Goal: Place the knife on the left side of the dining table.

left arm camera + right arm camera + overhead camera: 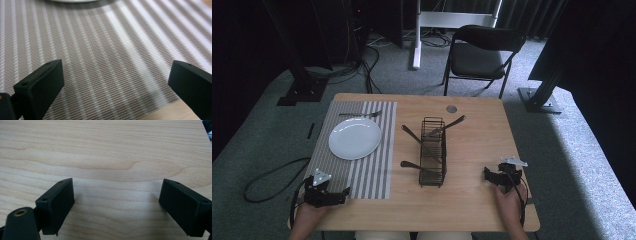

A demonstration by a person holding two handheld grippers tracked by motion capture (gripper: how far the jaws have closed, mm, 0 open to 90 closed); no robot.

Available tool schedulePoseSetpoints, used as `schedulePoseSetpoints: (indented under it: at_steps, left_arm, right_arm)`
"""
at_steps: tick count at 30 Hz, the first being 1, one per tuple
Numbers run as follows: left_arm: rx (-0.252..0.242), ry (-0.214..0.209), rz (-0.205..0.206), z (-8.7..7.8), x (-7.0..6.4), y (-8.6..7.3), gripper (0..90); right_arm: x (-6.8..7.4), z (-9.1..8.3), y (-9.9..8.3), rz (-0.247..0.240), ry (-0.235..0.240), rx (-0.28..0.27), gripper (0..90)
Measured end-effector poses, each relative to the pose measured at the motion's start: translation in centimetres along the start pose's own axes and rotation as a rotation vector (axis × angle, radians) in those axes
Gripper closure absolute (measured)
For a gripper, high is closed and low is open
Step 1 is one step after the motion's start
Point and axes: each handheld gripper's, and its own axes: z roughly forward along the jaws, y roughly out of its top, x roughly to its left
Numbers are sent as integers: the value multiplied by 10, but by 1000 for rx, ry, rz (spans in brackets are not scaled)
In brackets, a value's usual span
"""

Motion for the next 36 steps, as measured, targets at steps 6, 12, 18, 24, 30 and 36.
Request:
schedulePoseSetpoints:
  at_steps: [6,12,18,24,30,36]
  left_arm:
    - [-20,-57,46,-2,-20,13,7]
    - [-56,-106,82,-11,-40,30,7]
    - [-96,-171,124,-20,-58,45,7]
    - [-167,-213,172,-36,-78,60,7]
    - [-214,-252,216,-47,-96,72,6]
    - [-272,-309,244,-56,-113,84,7]
  right_arm:
    - [0,0,0,0,0,0,120]
    - [0,0,0,0,0,0,120]
    - [0,0,0,0,0,0,120]
    - [0,0,0,0,0,0,120]
    - [0,0,0,0,0,0,120]
    - [0,0,0,0,0,0,120]
